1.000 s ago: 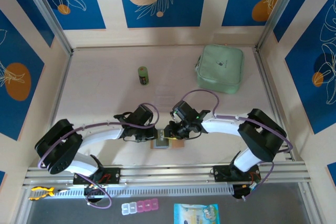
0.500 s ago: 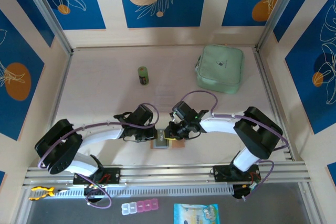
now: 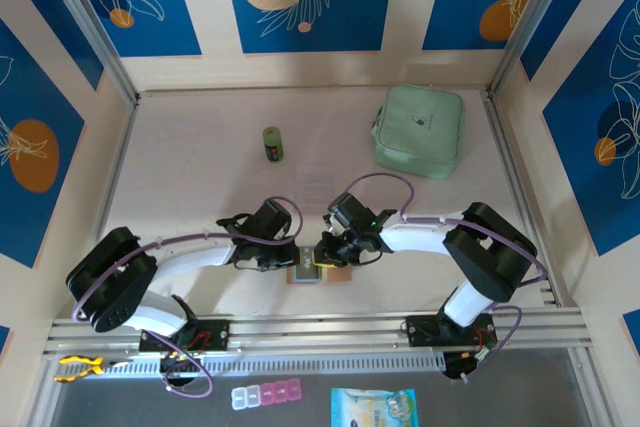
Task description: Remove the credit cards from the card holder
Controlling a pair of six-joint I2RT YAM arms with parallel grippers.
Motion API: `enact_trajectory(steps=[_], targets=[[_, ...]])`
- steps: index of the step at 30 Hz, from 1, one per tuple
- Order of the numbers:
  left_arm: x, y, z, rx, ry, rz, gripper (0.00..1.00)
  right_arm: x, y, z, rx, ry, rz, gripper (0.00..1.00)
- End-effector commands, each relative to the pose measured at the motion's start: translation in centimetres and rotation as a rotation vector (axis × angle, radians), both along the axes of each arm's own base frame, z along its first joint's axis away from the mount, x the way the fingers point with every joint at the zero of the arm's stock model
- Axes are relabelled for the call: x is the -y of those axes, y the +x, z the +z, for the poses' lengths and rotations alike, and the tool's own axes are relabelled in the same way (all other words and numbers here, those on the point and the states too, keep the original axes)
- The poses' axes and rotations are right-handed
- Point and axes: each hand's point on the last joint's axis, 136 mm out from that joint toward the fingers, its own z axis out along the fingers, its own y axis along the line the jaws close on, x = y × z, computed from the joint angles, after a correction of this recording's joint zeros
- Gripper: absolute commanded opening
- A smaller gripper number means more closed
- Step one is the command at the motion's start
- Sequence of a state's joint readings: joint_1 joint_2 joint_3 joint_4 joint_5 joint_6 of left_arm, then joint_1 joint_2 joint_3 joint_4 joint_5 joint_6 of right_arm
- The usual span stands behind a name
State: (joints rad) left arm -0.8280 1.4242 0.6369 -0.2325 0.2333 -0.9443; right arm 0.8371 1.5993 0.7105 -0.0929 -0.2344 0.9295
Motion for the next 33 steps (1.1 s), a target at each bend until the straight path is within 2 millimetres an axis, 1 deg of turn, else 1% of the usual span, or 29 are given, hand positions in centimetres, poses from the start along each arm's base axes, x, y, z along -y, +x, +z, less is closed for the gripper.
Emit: enact_trajectory(steps=[1, 2, 4, 8, 12, 16, 21, 28, 33], targets=[[-1.0, -1.0, -1.4, -0.031, 0.053, -0.007, 0.12, -0.9, -0.3, 0.4, -0.016, 0.04, 0.022, 0.17], [-1.1, -1.0, -1.4, -0.032, 0.056, -0.006, 0.12, -0.8, -0.3, 0.4, -0.017, 0.034, 0.019, 0.17], [-1.1, -1.0, -1.4, -0.03, 0.06, -0.007, 0.12, -0.6, -0.3, 0.5, -0.015, 0.023, 0.009, 0.2], [-1.2, -1.0, -1.2, -0.025, 0.061, -0.005, 0.13, -0.1, -0.1, 1.0, 0.002, 0.004, -0.007, 0.24], [-1.1, -0.6, -0.4, 0.001, 0.047, 0.001, 0.13, 0.6, 0.1, 1.9, 0.031, -0.027, -0.022, 0.26], [-0.8, -0.5, 0.0, 0.01, 0.03, 0.003, 0.13, 0.2, 0.1, 2.4, 0.034, -0.004, -0.013, 0.27], [-0.8, -0.5, -0.2, 0.002, 0.028, 0.004, 0.12, -0.6, 0.1, 2.2, 0.017, 0.029, -0.002, 0.26], [-0.8, -0.7, -0.8, -0.011, 0.03, 0.004, 0.12, -0.8, 0.2, 1.6, 0.008, 0.018, -0.001, 0.26], [-0.9, -0.8, -1.1, -0.017, 0.038, 0.003, 0.12, -0.9, 0.0, 1.2, -0.004, 0.028, 0.006, 0.24]])
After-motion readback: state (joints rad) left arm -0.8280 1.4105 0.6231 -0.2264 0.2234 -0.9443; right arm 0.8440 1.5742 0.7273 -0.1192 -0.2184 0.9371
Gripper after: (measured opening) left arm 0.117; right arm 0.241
